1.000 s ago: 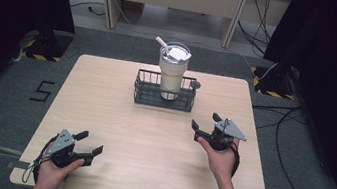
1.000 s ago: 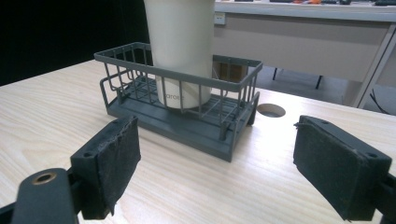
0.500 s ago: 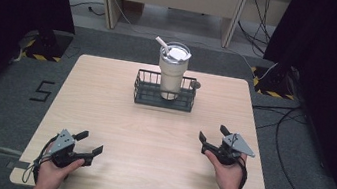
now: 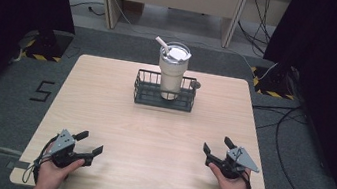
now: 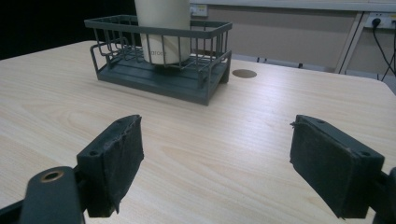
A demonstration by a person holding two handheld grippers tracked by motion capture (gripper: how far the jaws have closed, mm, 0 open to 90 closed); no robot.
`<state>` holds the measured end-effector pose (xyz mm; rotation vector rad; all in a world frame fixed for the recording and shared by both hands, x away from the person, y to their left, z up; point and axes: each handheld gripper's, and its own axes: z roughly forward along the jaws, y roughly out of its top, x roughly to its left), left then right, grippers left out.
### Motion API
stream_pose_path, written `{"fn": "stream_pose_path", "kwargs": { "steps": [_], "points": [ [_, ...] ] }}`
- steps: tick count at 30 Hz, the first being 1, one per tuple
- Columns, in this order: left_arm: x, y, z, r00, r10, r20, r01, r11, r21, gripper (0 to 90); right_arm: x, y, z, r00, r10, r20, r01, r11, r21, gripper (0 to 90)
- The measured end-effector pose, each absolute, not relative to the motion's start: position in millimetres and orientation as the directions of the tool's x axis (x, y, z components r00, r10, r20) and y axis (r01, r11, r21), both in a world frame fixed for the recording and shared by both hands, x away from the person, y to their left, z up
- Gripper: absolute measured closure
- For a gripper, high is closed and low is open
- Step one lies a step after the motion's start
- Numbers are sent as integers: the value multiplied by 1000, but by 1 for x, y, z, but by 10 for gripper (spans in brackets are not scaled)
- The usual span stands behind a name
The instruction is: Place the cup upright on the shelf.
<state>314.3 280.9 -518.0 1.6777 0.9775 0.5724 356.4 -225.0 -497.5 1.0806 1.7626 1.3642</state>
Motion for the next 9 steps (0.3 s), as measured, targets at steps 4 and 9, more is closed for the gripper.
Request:
{"fn": "stream_pose_path", "kwargs": {
  "steps": [4,9],
  "points": [
    [314,281,-518,550,830,-96,320,-104,942,162,354,-228,-497,-439,898,1,213,103,972,185],
    [315,281,-518,550,830,-95,320,-104,942,162,354,-226,-495,-448,894,13,216,94,972,187]
  ]
}}
